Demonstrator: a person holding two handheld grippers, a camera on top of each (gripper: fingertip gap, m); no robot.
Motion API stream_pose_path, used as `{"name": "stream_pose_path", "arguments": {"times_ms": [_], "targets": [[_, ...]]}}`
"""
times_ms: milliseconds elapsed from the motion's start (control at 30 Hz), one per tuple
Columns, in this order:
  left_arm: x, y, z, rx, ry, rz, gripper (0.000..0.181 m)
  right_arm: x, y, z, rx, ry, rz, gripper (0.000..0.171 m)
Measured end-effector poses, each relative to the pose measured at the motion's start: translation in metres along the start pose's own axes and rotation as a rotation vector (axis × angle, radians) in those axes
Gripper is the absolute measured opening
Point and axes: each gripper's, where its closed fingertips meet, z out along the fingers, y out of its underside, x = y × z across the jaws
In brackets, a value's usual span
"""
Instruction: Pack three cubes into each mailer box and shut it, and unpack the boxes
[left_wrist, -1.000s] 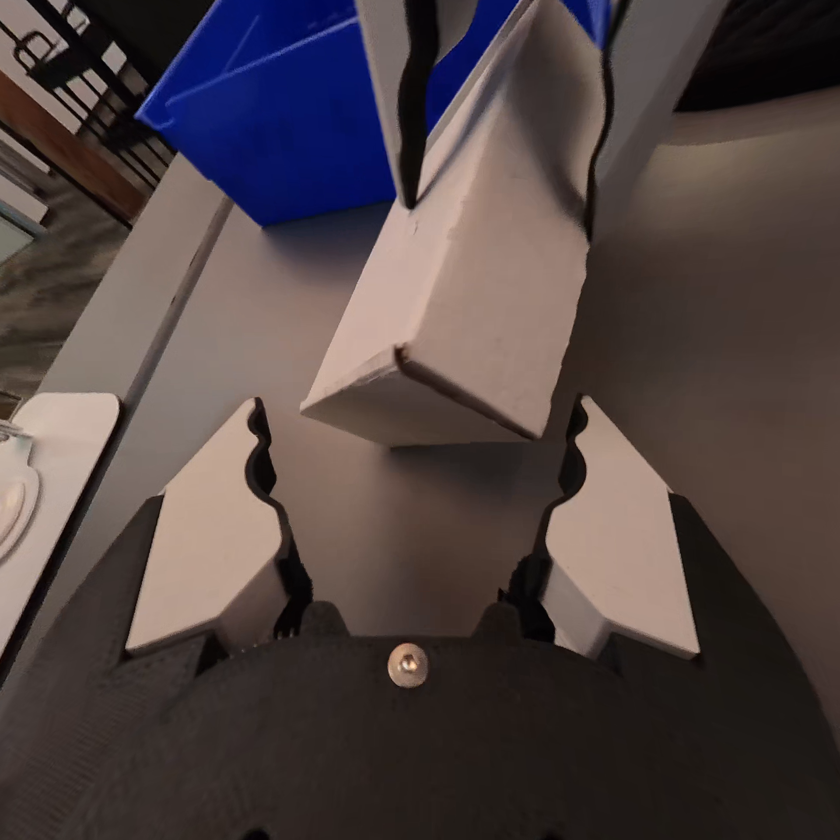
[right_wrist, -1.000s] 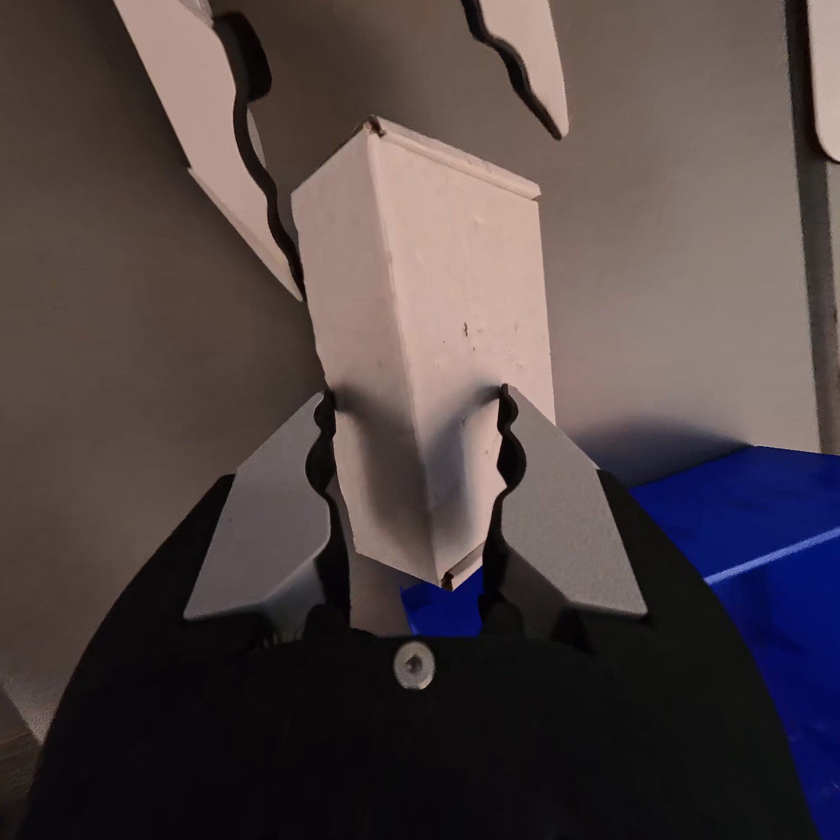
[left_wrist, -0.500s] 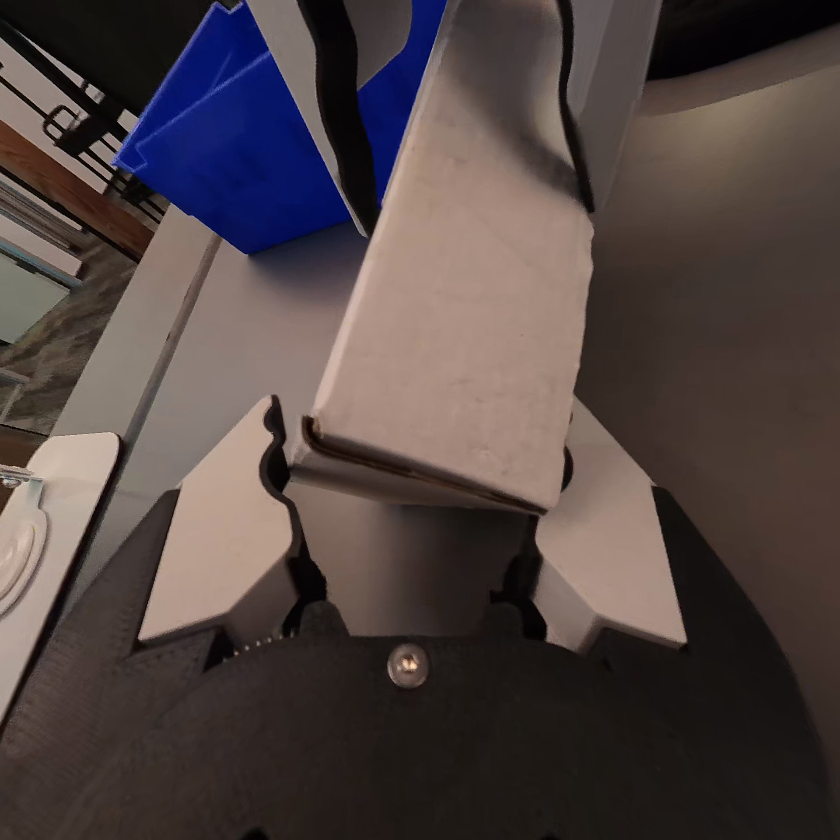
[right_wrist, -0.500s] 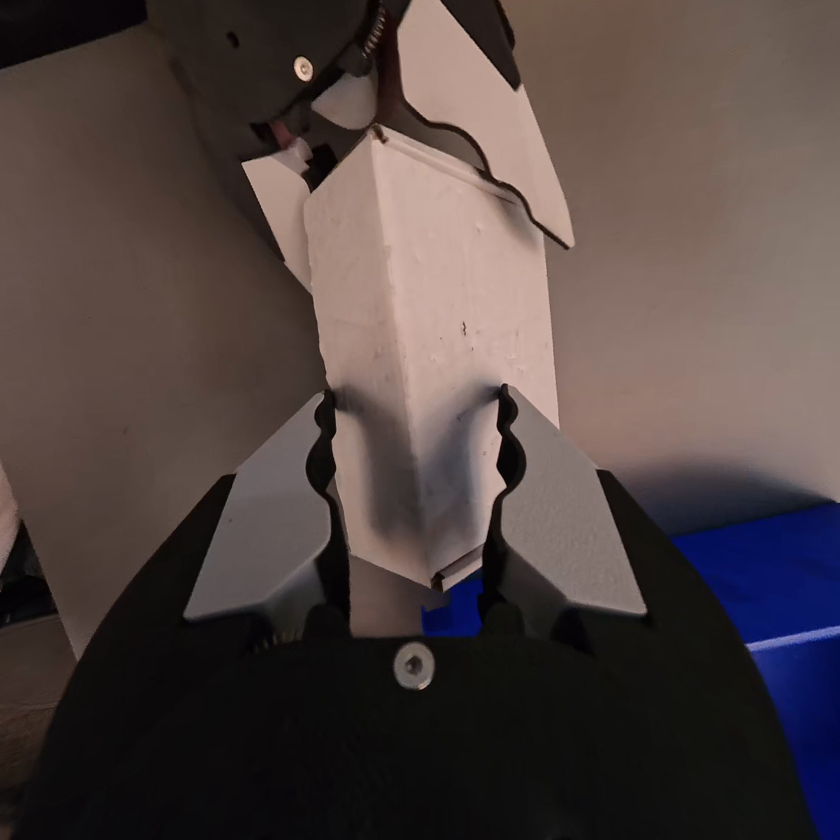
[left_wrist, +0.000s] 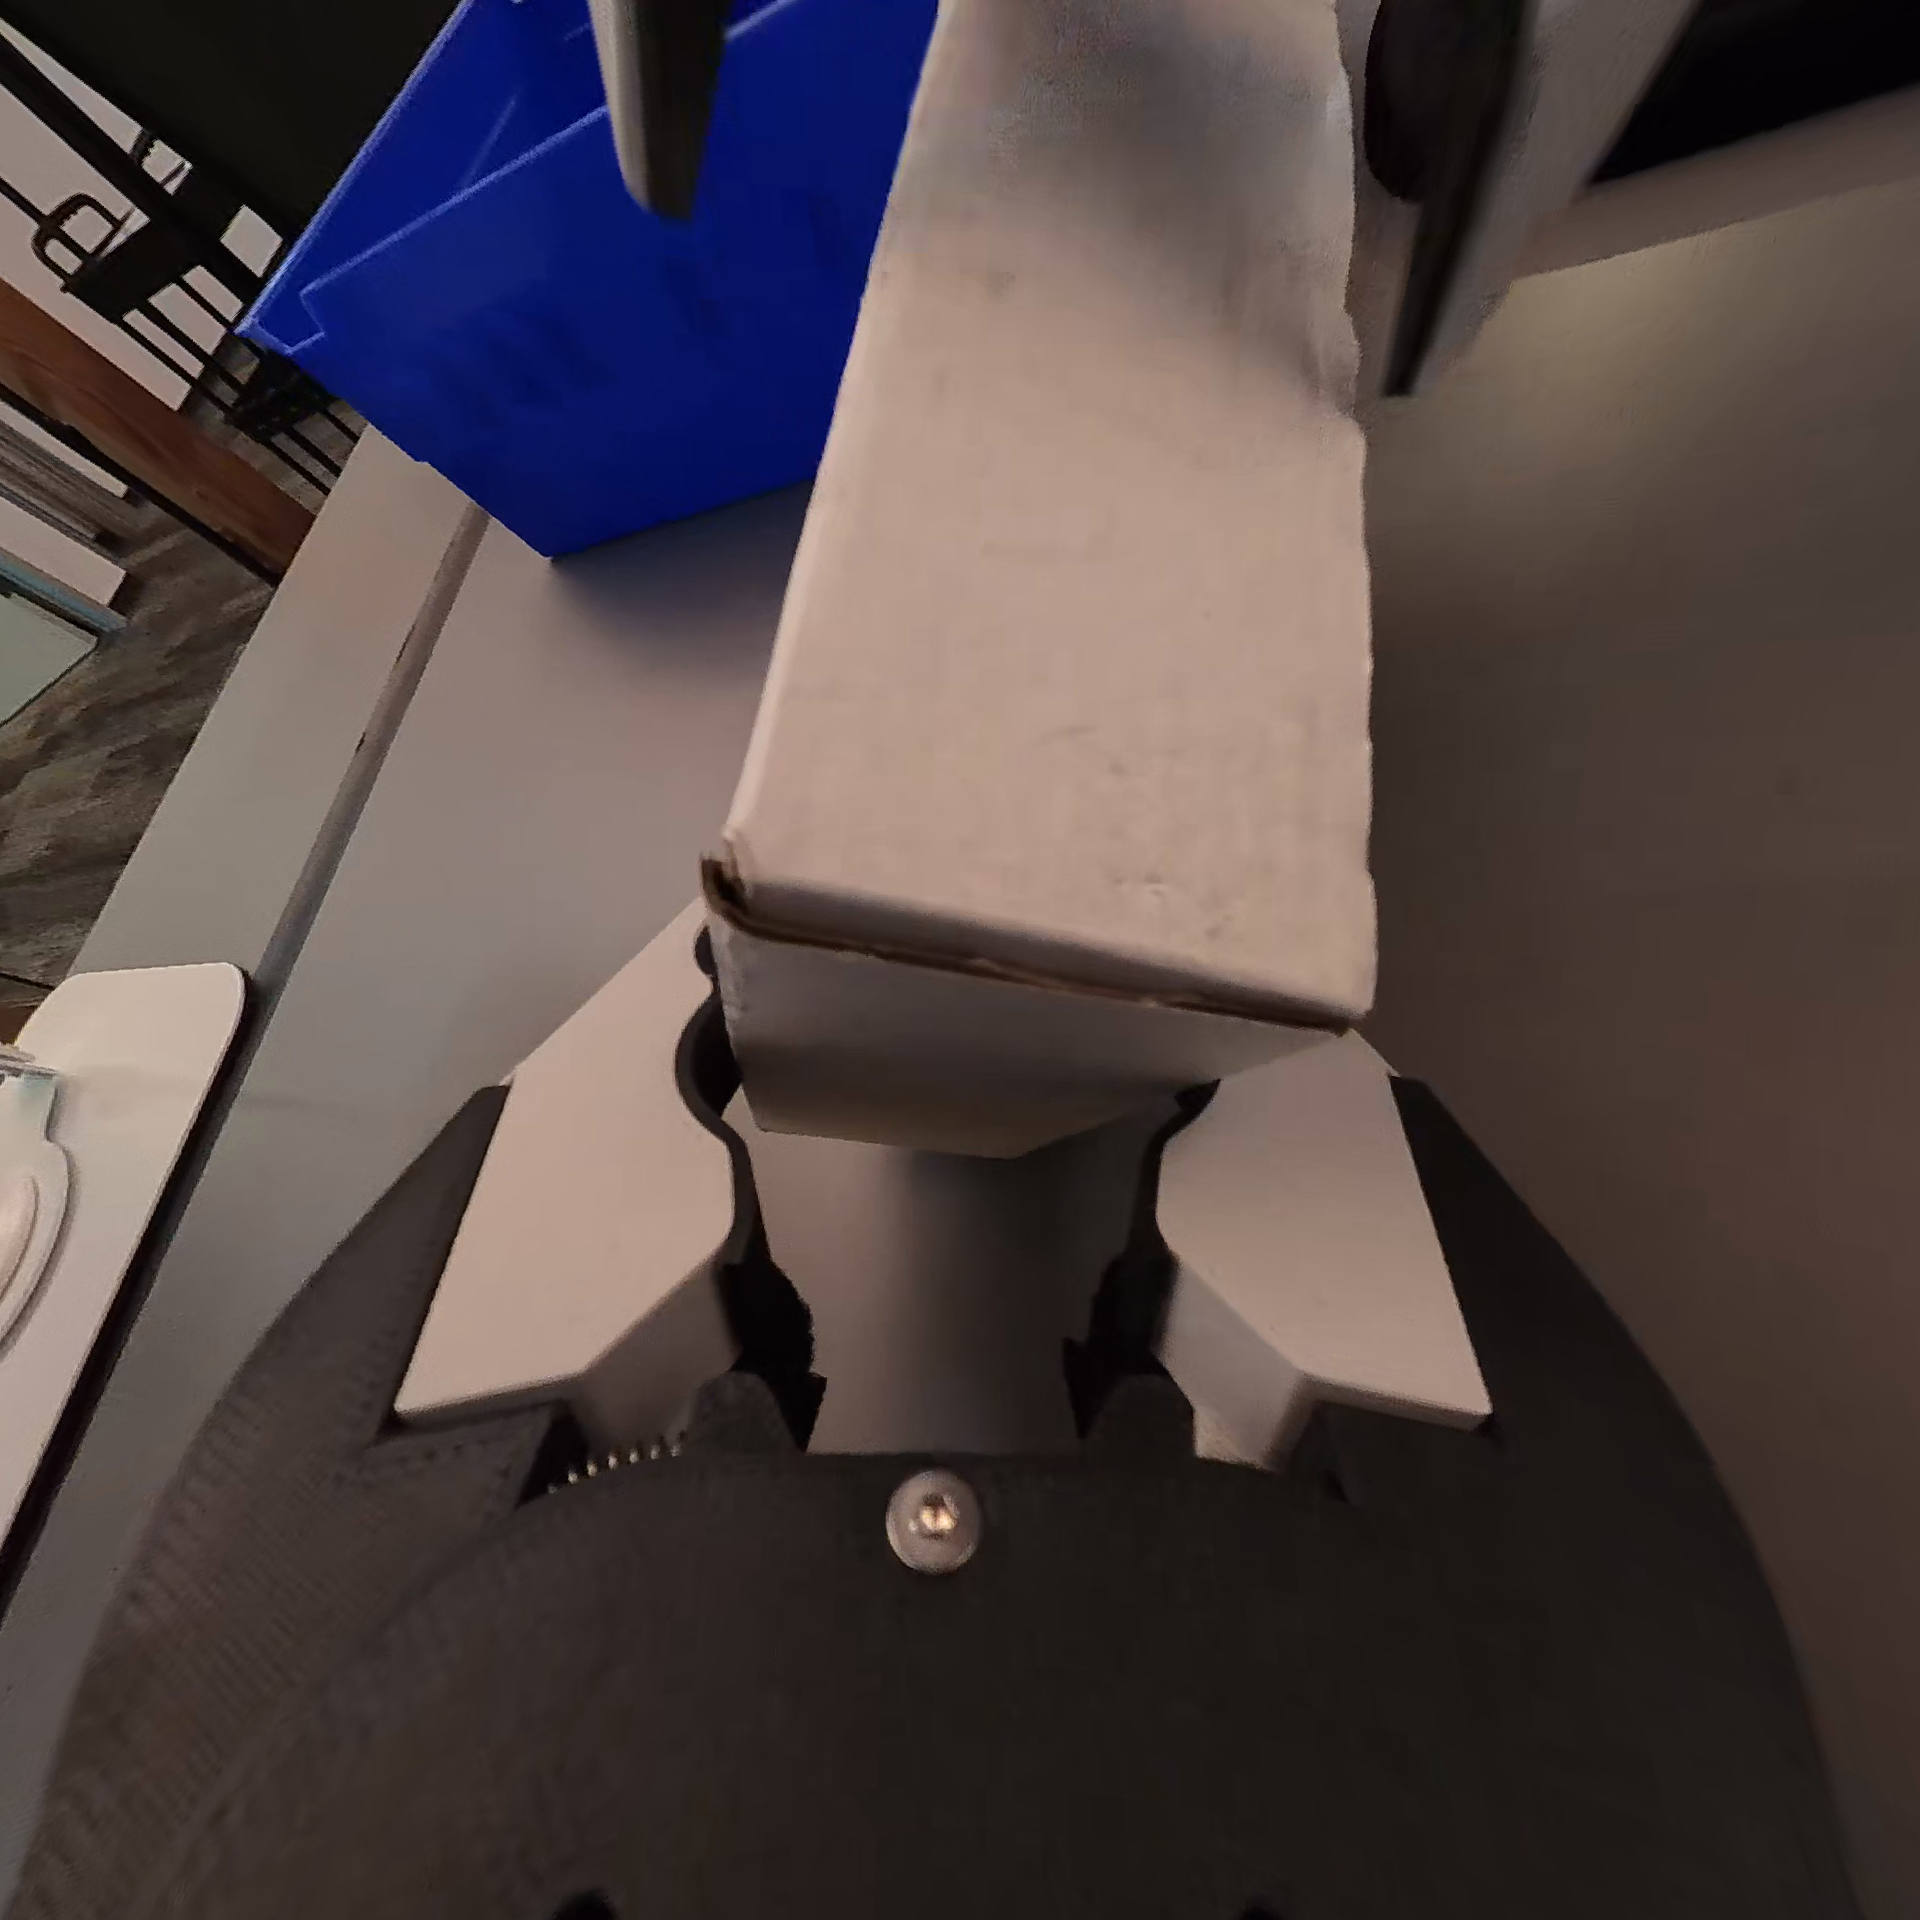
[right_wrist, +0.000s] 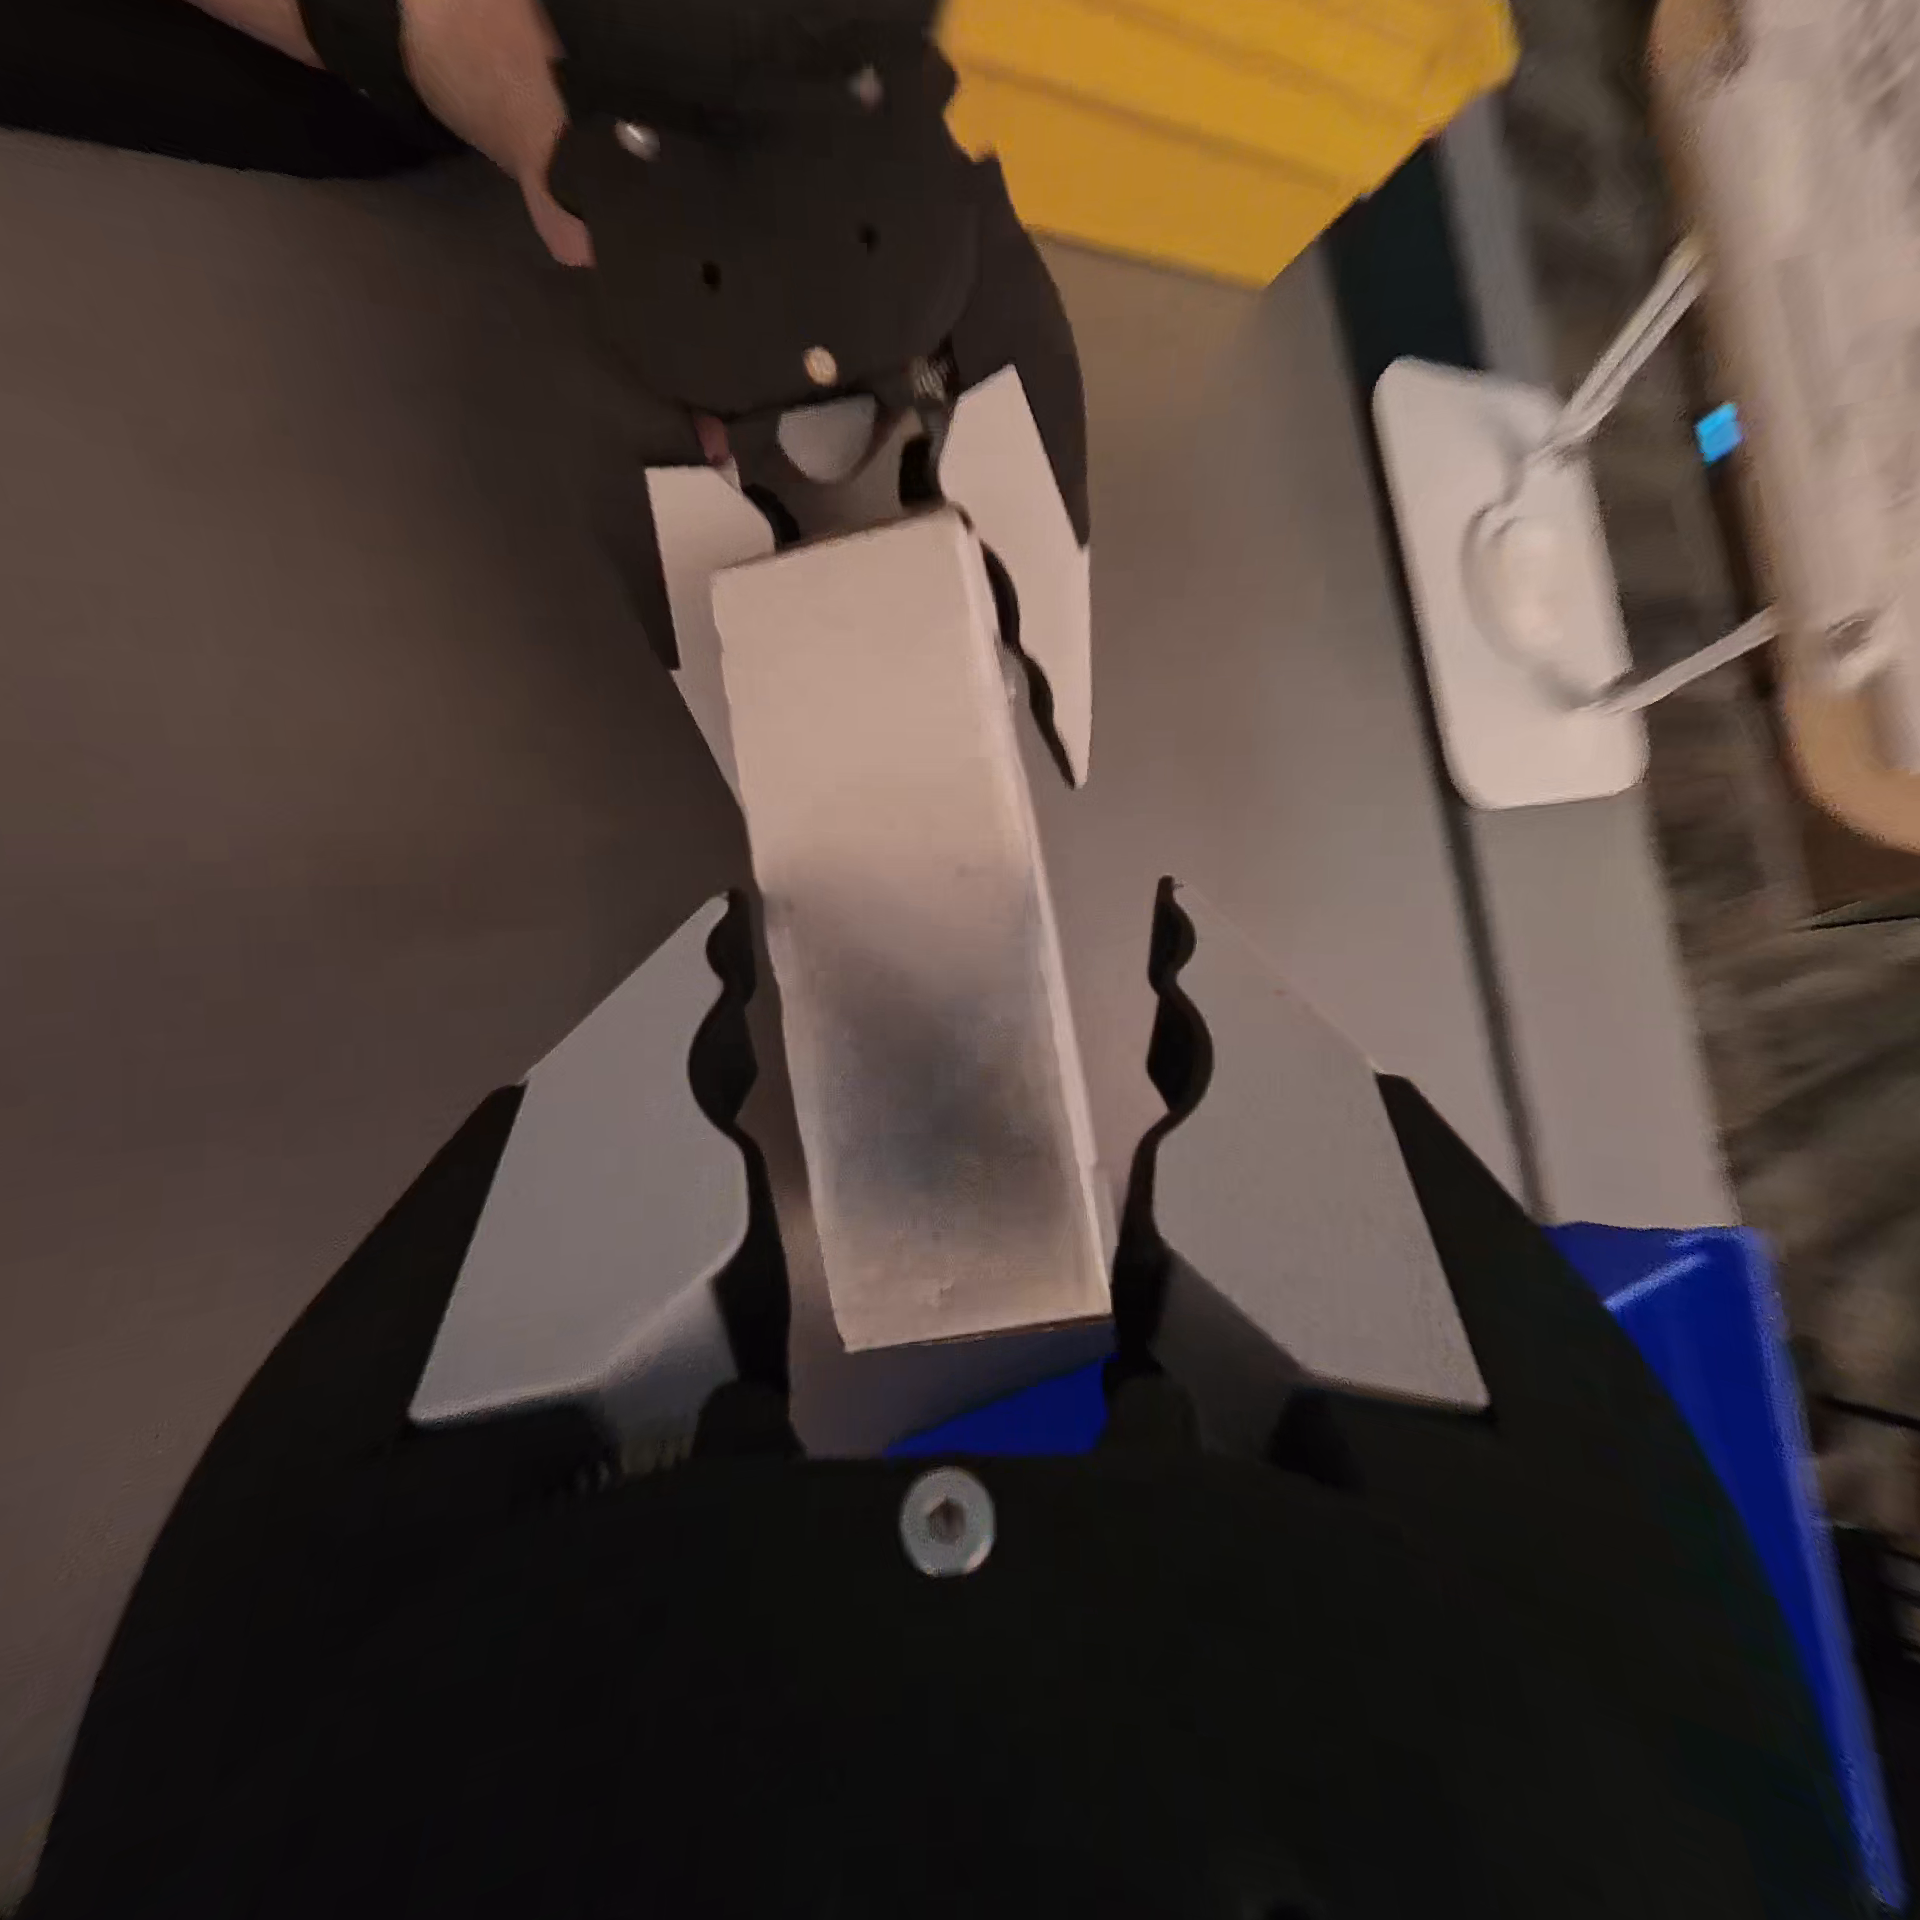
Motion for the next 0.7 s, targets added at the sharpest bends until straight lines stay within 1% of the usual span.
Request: {"name": "stream_pose_path", "arguments": {"times_ms": [67,133,167,300,333,367,533,600,700], "targets": [[0.0,0.0,0.0,-0.003,-0.004,0.01,0.082,-0.004,-0.013,-0.007,0.034,0.116,-0.111,0.067],[0.0,0.0,0.001,-0.004,-0.002,0.007,0.082,-0.013,-0.021,-0.012,0.041,0.188,-0.2,0.06],[0.0,0.0,0.001,-0.005,0.002,0.002,0.081,-0.015,-0.023,-0.013,0.039,0.225,-0.228,0.059],[0.0,0.001,0.0,-0.018,0.013,-0.014,0.081,-0.019,-0.023,-0.01,0.009,0.352,-0.323,0.048],[0.001,0.001,0.0,-0.022,0.015,-0.015,0.081,-0.019,-0.023,-0.009,0.008,0.375,-0.345,0.04],[0.001,0.001,0.0,-0.024,0.016,-0.016,0.081,-0.021,-0.022,-0.006,0.007,0.386,-0.36,0.036],[0.002,0.001,0.0,-0.029,0.028,-0.03,0.081,-0.021,-0.021,0.005,-0.005,0.431,-0.384,0.033],[0.001,0.001,-0.001,-0.031,0.034,-0.045,0.08,-0.02,-0.022,0.005,0.001,0.448,-0.385,0.031],[0.003,0.001,-0.001,-0.028,0.057,-0.064,0.079,-0.02,-0.024,0.004,0.013,0.479,-0.407,0.025]]}}
